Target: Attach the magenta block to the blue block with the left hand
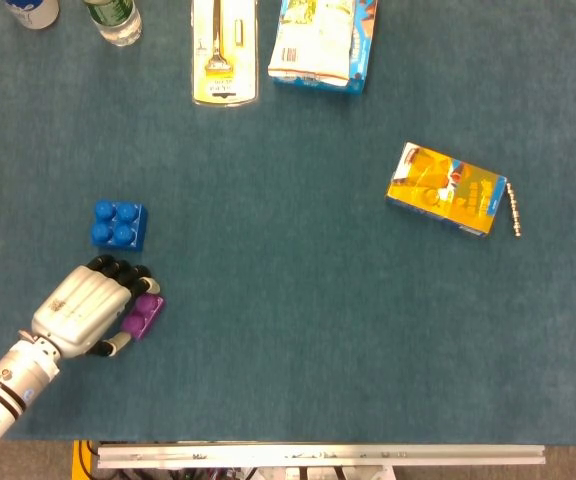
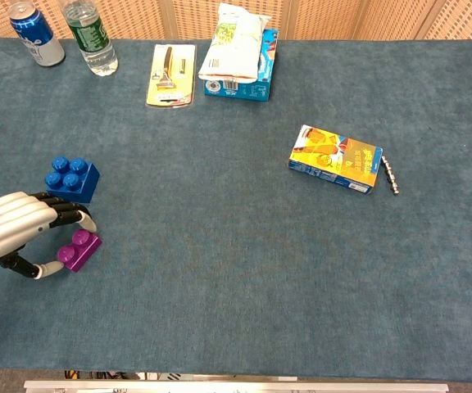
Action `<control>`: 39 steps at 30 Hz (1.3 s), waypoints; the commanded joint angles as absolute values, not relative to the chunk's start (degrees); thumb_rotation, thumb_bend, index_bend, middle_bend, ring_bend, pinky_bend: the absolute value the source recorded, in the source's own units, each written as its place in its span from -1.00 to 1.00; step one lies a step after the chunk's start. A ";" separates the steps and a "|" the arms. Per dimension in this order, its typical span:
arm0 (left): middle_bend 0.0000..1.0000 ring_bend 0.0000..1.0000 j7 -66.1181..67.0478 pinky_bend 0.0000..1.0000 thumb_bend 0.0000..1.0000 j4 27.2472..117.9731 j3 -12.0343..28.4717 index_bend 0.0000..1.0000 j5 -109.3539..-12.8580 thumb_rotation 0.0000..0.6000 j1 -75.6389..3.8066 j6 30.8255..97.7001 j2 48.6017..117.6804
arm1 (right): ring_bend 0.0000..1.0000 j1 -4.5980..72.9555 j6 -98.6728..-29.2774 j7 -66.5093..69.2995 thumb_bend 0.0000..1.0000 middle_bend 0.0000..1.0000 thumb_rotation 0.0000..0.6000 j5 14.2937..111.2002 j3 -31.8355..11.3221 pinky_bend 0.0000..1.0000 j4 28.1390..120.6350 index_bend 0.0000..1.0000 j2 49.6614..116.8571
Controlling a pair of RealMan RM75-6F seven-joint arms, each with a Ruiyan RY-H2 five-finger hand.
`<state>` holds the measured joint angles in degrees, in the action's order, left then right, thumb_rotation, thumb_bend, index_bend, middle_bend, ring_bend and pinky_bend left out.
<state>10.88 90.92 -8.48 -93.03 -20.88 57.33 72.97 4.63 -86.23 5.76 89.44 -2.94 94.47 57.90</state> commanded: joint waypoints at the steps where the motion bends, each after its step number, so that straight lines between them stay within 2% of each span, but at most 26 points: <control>1: -0.52 -0.58 10.82 -0.63 -0.41 90.69 -8.55 -0.45 -92.99 1.00 -20.98 57.41 73.12 | -0.11 4.60 -86.25 5.73 -0.44 0.02 1.00 89.41 -2.96 -0.05 94.50 0.01 57.85; 12: -0.42 -0.57 9.93 -0.63 -0.41 90.86 -8.72 -0.34 -92.59 1.00 -21.19 58.15 73.07 | -0.11 4.55 -86.35 5.71 -0.44 0.02 1.00 89.53 -2.97 -0.05 94.57 0.01 57.80; 23: -0.41 -0.56 9.25 -0.63 -0.41 95.50 -7.93 -0.33 -92.36 1.00 -21.34 61.11 67.76 | -0.11 4.45 -86.40 5.81 -0.44 0.02 1.00 89.69 -2.86 -0.05 94.49 0.01 57.88; 31: -0.41 -0.56 8.33 -0.63 -0.41 99.38 -6.27 -0.34 -89.19 1.00 -21.08 62.55 63.46 | -0.11 4.53 -86.28 6.07 -0.44 0.02 1.00 89.92 -2.78 -0.05 94.32 0.01 58.04; 39: -0.41 -0.52 8.98 -0.63 -0.41 102.01 -3.38 -0.36 -82.93 1.00 -21.77 61.31 63.17 | -0.11 4.46 -86.40 6.57 -0.44 0.02 1.00 90.12 -2.67 -0.05 93.95 0.01 58.19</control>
<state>8.36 101.29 -4.26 -84.47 -21.48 61.81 63.08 4.47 -86.41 6.54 90.11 -2.69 93.98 58.19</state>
